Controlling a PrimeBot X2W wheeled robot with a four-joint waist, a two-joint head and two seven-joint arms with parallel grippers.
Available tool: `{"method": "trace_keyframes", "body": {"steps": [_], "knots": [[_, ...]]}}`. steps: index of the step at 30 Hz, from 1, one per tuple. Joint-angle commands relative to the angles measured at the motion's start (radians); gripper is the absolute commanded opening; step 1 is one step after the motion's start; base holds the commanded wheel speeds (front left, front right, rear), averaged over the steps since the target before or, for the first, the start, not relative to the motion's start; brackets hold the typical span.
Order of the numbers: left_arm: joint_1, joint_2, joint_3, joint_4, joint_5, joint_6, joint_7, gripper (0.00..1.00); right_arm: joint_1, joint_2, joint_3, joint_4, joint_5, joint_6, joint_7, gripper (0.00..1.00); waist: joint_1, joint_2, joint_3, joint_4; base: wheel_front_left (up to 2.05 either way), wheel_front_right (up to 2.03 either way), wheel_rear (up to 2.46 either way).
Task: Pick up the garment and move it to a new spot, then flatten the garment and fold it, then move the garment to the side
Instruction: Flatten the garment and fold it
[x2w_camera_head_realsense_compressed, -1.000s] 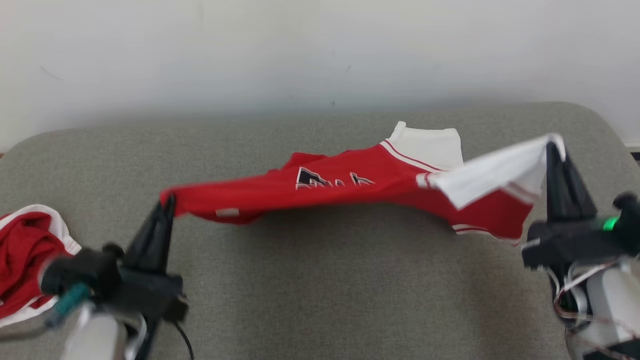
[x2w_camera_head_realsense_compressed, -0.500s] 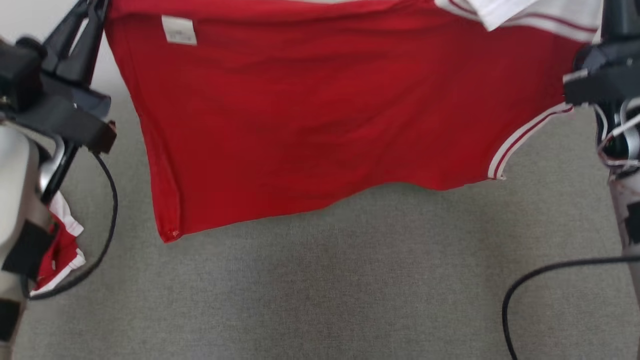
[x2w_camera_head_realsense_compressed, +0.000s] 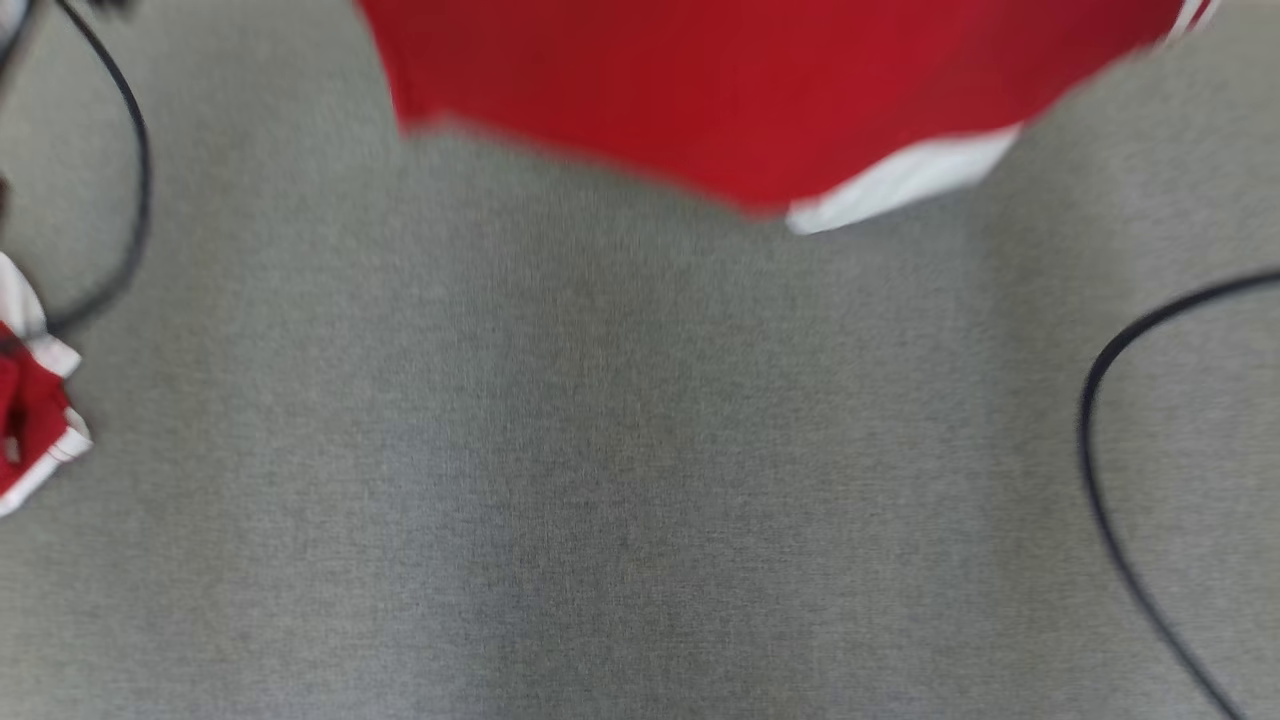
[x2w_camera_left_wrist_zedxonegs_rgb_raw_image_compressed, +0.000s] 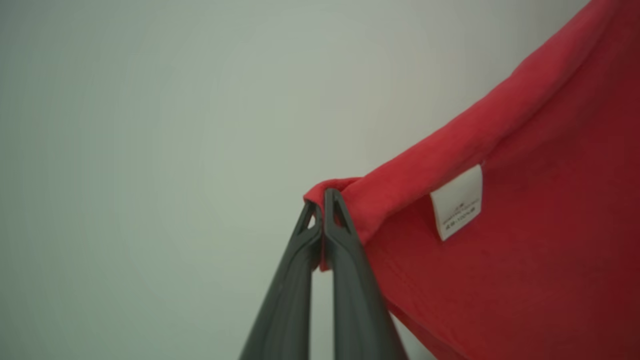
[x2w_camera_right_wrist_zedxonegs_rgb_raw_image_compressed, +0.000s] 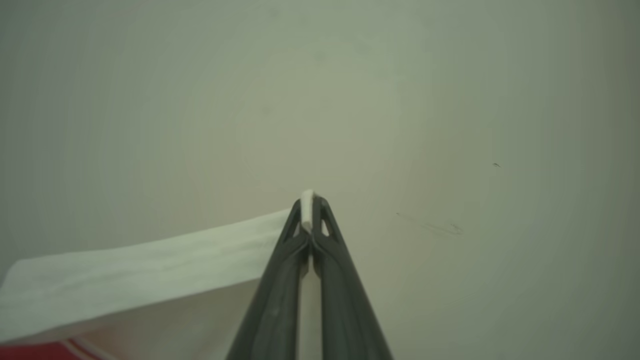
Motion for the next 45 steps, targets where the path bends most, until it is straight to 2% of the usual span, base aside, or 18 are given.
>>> {"method": "trace_keyframes", "body": {"steps": [1, 5, 10, 15, 18, 22, 26, 27, 29, 30, 35, 45], "knots": [[-0.06, 0.001, 0.007, 0.008, 0.017, 0.019, -0.005, 0.0, -0.046, -0.007, -0.002, 0.018, -0.02, -0.001, 0.0, 0.0, -0.0004, -0.0001, 0.128, 0.018, 0.0, 0.0, 0.0], [-0.166, -0.004, 0.009, 0.008, 0.055, 0.045, -0.005, 0.0, -0.181, -0.004, -0.061, 0.045, -0.077, -0.001, 0.0, 0.0, -0.0004, -0.0001, 0.158, 0.017, 0.0, 0.0, 0.0], [-0.219, 0.005, 0.024, -0.034, 0.056, 0.049, -0.005, 0.0, -0.244, 0.023, -0.15, 0.051, -0.111, -0.001, 0.0, 0.0, -0.0004, -0.0001, 0.178, -0.001, 0.0, 0.0, 0.0], [-0.14, 0.009, 0.052, -0.056, 0.015, 0.044, -0.004, 0.0, -0.16, 0.009, -0.162, 0.019, -0.075, -0.001, 0.0, 0.0, -0.0004, -0.0001, 0.233, -0.021, 0.0, 0.0, 0.0], [-0.052, 0.005, 0.066, -0.083, -0.017, 0.033, -0.004, 0.0, -0.06, -0.009, -0.135, -0.039, -0.017, -0.001, 0.0, 0.0, -0.0004, -0.0001, 0.263, -0.031, 0.0, 0.0, 0.0], [0.121, -0.014, 0.092, -0.121, -0.054, 0.027, -0.004, 0.0, 0.152, -0.048, -0.101, -0.135, 0.069, -0.001, 0.0, 0.0, -0.0004, -0.0001, 0.279, -0.035, 0.0, 0.0, 0.0], [0.308, -0.044, 0.153, -0.176, -0.102, 0.021, -0.004, 0.0, 0.386, -0.063, -0.145, -0.2, 0.148, -0.001, 0.0, 0.0, -0.0004, -0.0001, 0.265, -0.037, 0.0, 0.0, 0.0], [0.407, -0.067, 0.199, -0.195, -0.132, 0.025, -0.004, 0.0, 0.499, -0.055, -0.171, -0.22, 0.168, -0.001, 0.0, 0.0, -0.0004, -0.0001, 0.242, -0.036, 0.0, 0.0, 0.0], [0.51, -0.093, 0.238, -0.195, -0.143, 0.016, -0.004, 0.0, 0.609, -0.039, -0.194, -0.236, 0.188, -0.001, 0.0, 0.0, -0.0004, -0.0001, 0.217, -0.037, 0.0, 0.0, 0.0], [0.554, -0.11, 0.261, -0.197, -0.156, 0.011, -0.004, 0.0, 0.661, -0.047, -0.179, -0.25, 0.162, -0.001, 0.0, 0.0, -0.0004, -0.0001, 0.199, -0.036, 0.0, 0.0, 0.0], [0.757, -0.184, 0.314, -0.183, -0.166, -0.009, -0.002, 0.0, 0.896, 0.016, -0.213, -0.266, 0.16, -0.001, 0.0, 0.0, -0.0004, -0.0001, 0.112, -0.043, 0.0, 0.0, 0.0], [0.992, -0.262, 0.433, -0.128, -0.16, -0.017, -0.002, 0.0, 1.15, 0.095, -0.254, -0.211, 0.154, -0.001, 0.0, 0.0, -0.0004, -0.0001, -0.033, -0.081, 0.0, 0.0, 0.0]]}}
